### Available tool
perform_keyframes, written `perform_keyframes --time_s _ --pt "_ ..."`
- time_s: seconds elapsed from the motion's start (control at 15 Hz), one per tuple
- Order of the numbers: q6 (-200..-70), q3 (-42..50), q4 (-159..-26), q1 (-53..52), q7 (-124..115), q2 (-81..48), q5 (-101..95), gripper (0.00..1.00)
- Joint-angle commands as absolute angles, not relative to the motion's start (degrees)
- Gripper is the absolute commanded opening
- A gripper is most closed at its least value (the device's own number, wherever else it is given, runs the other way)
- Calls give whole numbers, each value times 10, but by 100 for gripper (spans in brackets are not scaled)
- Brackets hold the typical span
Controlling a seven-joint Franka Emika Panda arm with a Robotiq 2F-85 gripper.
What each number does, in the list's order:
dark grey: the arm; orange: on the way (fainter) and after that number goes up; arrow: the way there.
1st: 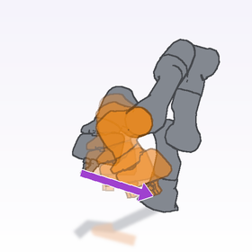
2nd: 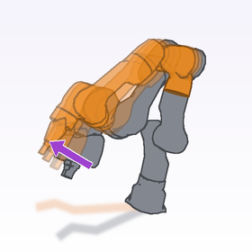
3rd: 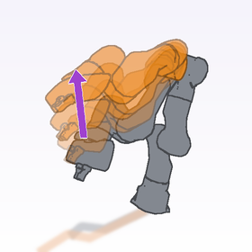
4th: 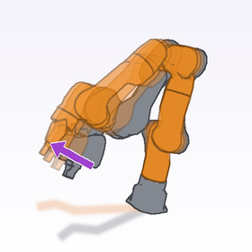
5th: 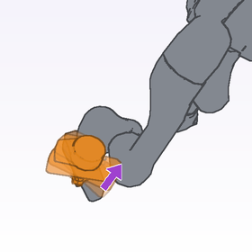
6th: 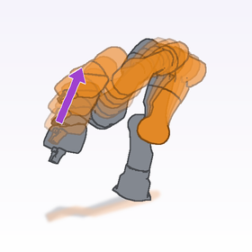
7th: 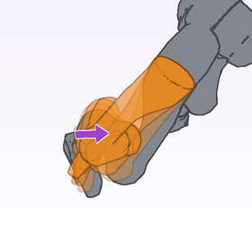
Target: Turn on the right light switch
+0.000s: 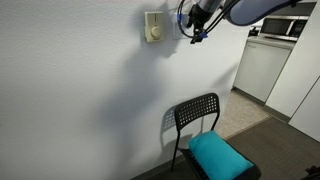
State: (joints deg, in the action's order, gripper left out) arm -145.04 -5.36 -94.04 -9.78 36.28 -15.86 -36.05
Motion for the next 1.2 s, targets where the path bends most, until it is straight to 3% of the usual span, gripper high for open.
perform_keyframes --time_s 0.0,1.13 --pt "-1415 -51 -940 -96 357 -121 -372 100" --pt "-1345 -65 -937 -94 366 -77 -317 100"
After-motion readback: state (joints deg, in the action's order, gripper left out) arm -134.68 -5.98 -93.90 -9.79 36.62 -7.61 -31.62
